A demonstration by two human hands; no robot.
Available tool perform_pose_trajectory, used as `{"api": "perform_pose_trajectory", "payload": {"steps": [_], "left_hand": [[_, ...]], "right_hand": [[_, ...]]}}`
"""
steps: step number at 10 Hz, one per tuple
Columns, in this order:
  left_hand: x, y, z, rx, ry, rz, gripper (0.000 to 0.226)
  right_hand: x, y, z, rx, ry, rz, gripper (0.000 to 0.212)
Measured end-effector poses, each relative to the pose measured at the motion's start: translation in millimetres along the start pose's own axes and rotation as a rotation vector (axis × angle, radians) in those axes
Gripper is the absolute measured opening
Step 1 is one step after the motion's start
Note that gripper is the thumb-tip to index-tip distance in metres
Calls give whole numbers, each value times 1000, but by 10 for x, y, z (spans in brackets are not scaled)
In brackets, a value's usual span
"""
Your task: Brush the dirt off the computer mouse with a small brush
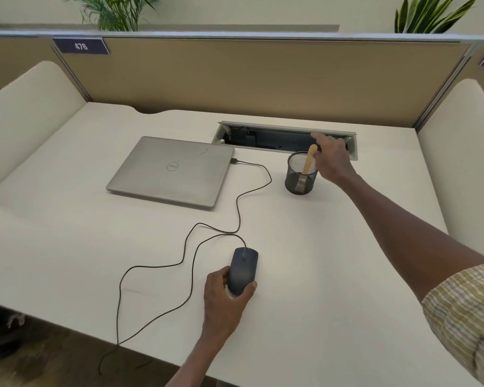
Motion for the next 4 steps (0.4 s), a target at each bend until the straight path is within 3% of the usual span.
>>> {"api": "perform_pose_trajectory", "payload": {"steps": [2,3,4], "left_hand": [[-27,-23,-24,44,-61,-17,66],[-50,-95,17,48,7,66,58],[-107,-217,193,13,234,98,37]], "right_hand": [[175,-140,-4,-128,10,-17,47],[489,-203,4,-170,-6,50,44],[910,-184,37,-171,8,164,40]]}}
Point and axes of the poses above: each hand's wrist, its own x-axis away from the middle knuckle, its own y-axis out of the palm, z = x × y, the point moved 5 cm from there along -x, towards the middle knuckle, and after that the axes turned 14 degrees about y, right-handed, at the moved point
